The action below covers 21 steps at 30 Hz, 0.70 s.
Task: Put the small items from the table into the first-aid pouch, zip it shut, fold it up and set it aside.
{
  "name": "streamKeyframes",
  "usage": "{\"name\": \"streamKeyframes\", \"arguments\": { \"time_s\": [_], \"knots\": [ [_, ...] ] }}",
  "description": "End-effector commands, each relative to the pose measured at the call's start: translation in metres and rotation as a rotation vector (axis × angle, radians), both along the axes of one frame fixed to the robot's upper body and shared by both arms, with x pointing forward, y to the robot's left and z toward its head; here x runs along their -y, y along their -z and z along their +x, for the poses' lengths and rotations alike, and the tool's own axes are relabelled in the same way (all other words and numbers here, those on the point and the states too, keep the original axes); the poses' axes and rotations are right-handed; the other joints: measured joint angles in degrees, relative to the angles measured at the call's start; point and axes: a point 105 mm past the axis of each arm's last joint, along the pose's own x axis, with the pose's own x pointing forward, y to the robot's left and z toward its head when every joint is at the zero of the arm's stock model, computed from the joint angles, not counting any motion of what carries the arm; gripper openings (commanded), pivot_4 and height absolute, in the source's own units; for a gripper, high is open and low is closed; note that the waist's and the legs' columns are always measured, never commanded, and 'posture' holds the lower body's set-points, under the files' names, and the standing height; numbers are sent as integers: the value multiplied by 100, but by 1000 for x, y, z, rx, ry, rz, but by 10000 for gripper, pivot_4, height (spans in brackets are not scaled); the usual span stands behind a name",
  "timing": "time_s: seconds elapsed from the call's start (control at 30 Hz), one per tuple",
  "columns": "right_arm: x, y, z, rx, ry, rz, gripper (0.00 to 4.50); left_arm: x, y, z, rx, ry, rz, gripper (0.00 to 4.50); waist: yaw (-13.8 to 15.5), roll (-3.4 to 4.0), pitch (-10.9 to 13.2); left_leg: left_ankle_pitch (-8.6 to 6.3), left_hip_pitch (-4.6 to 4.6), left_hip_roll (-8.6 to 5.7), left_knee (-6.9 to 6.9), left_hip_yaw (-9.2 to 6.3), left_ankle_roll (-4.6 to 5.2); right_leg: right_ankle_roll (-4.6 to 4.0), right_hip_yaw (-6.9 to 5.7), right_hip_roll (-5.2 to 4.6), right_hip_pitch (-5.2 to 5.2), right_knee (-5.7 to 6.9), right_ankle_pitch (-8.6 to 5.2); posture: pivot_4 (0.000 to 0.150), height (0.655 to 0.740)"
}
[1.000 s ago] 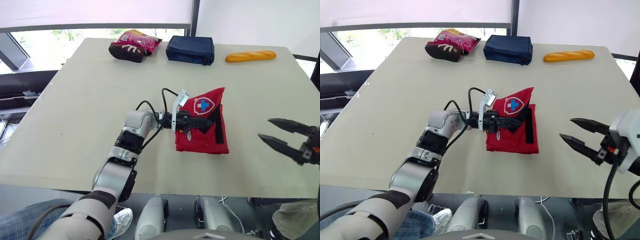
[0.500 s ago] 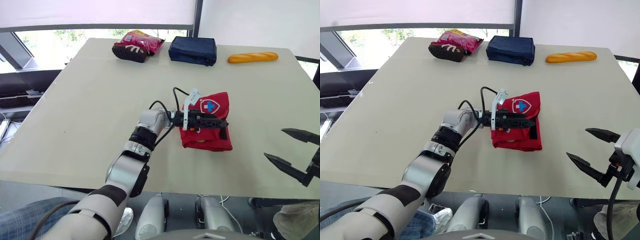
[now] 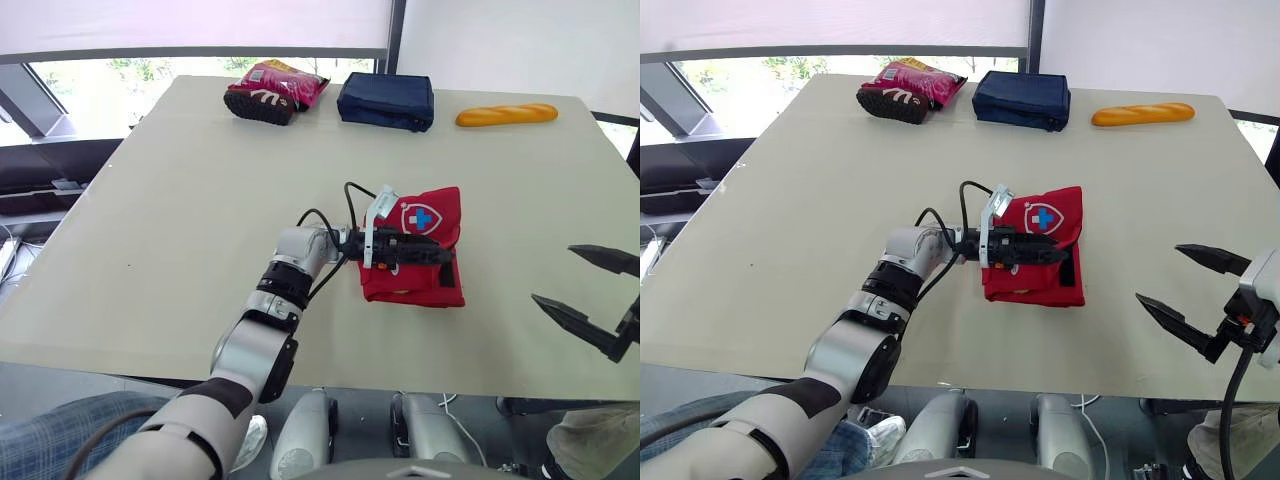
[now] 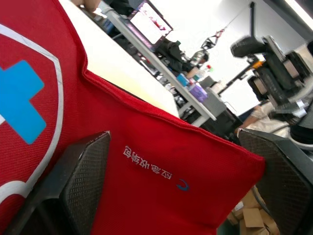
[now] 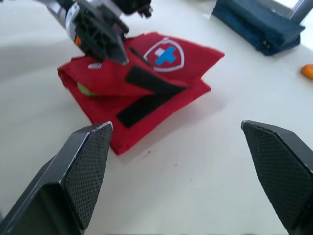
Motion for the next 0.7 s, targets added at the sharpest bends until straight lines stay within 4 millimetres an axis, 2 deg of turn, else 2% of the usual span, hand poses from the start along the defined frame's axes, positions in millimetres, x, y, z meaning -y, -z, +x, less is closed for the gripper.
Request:
{"name": "streamKeyframes", "arguments": {
  "time_s": [0.03,0.23,0.4,0.57,0.7],
  "knots": [
    [3,-8,1,31,9,-17,45000,1,4,-11,-22,60,-25,44382,4,0,0,0,-1,0,0,0,0,-1,0,0,0,0,0,1500,7164],
    [2,-8,1,29,3,-19,45000,-2,-4,-15,-8,87,-103,44382,3,0,0,0,-2,2,0,0,0,0,0,0,0,-2,0,1500,7164],
    [1,-7,1,26,6,-18,45000,-6,-22,-16,49,119,-211,44382,1,-1,1,0,-2,1,0,1,1,0,0,0,0,-2,0,1500,7164],
    [1,-7,0,26,7,-16,45000,-4,-27,-11,173,96,-193,44382,1,-1,1,0,-3,1,0,1,0,-1,0,0,0,-2,1,1500,7164],
    [0,-7,0,29,5,-13,45000,0,-21,-10,277,98,-134,44382,1,-1,1,0,-2,0,0,2,0,-1,0,0,-1,-2,1,1500,7164]
  ]
}}
